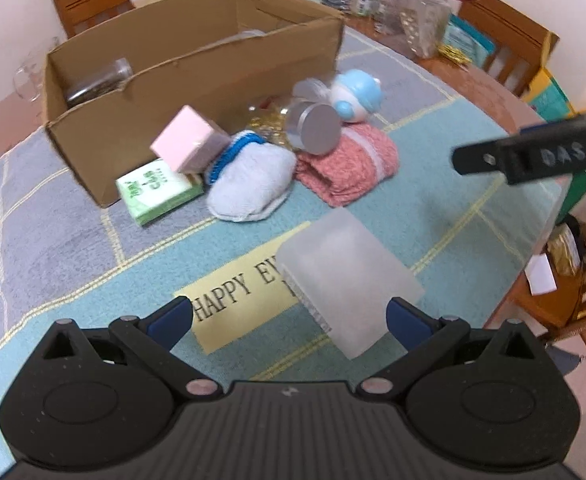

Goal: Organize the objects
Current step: 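Close the left tool on the frosted translucent plastic box and lift it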

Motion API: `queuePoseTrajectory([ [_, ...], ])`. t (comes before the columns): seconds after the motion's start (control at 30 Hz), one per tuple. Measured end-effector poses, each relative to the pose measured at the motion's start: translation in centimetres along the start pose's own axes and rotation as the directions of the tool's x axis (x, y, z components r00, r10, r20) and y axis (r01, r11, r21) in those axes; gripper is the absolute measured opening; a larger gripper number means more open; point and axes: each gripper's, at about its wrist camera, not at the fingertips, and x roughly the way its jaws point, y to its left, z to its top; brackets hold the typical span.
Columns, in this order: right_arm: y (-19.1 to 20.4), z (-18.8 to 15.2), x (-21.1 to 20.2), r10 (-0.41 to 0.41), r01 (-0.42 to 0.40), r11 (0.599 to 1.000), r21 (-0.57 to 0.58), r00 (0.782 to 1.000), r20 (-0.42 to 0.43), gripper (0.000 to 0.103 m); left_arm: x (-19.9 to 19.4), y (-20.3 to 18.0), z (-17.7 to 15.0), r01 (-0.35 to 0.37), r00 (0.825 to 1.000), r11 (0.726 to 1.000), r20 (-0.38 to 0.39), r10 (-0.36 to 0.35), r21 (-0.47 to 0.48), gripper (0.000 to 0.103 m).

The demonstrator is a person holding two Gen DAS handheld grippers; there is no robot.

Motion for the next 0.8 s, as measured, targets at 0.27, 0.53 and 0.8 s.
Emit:
queuePoseTrajectory([
  [0.27,-0.8,1.2,1.7,0.056,-0.056,0.998,-0.018,0.998,-0.01,0.103,1.7,-2.6,0.9,0.011,0.999,0.965,-0.048,0.002,0.263,0.102],
  [0.53,-2.5,1.4,3.8,0.096,-0.099,0.994,-0.055,0.994,-0.05,0.103,5.0,-4.3,2.5,0.003,0.996,0.963,-0.086,0.021,0.271,0.102],
  [0.8,-2.8,3.1,5.1,0.145,-0.152,0.976,-0.158,0.988,-0.056,0.103,6.5,-5.6,3.8,0.009,0.995,0.971,-0.094,0.014,0.241,0.099],
])
